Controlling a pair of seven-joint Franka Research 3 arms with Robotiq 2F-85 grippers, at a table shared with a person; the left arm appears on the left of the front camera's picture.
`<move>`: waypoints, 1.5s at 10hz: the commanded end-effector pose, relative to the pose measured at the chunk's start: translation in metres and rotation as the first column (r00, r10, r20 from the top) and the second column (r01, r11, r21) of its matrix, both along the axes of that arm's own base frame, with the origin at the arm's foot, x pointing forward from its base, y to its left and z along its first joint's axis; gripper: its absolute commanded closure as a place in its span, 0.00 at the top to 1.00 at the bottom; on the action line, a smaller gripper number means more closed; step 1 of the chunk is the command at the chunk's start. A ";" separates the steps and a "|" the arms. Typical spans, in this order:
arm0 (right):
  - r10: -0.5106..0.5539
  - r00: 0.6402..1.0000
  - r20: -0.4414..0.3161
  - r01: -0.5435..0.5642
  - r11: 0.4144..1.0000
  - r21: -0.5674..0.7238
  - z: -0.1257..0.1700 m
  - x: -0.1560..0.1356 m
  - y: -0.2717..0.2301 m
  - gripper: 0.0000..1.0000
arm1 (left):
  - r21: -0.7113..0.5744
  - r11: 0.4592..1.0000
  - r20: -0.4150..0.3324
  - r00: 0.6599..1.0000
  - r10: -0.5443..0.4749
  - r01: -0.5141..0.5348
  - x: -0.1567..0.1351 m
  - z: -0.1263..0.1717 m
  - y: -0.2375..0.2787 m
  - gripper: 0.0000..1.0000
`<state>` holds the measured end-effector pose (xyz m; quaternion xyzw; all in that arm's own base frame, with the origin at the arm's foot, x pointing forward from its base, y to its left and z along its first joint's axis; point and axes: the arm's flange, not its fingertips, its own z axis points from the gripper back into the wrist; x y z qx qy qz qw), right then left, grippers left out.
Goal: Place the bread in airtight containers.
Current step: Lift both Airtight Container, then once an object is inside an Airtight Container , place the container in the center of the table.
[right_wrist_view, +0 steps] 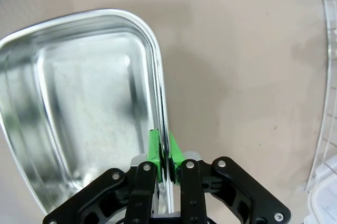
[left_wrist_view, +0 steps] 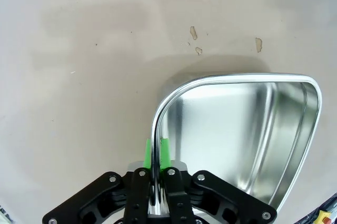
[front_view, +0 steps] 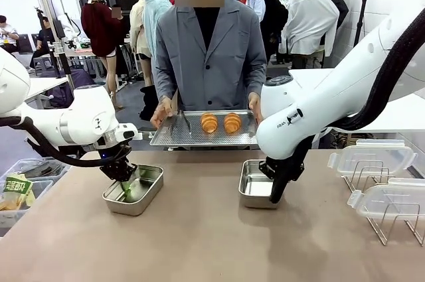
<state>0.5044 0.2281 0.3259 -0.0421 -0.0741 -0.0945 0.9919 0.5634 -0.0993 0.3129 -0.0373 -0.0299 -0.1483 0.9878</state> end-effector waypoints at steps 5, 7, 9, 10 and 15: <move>0.011 1.000 0.015 -0.012 1.000 0.011 -0.002 0.000 -0.001 0.00 | 0.002 1.000 0.001 1.000 -0.002 0.002 0.001 0.000 0.000 0.00; 0.011 1.000 0.015 -0.012 1.000 0.011 -0.002 0.000 -0.001 0.00 | 0.002 1.000 0.001 1.000 -0.002 0.002 0.001 0.000 0.000 0.00; 0.011 1.000 0.015 -0.012 1.000 0.011 -0.002 0.000 -0.001 0.00 | -0.013 1.000 0.044 0.999 0.009 -0.008 -0.019 0.025 -0.012 0.00; 0.002 1.000 0.001 -0.002 1.000 0.001 0.000 0.000 0.000 0.00 | 0.019 0.999 0.131 0.991 0.023 -0.026 -0.044 0.060 -0.025 0.00; 0.073 0.997 0.009 -0.074 0.994 0.082 0.129 0.016 -0.017 0.00 | -0.072 0.995 0.211 0.974 0.085 -0.071 -0.092 0.171 -0.017 0.00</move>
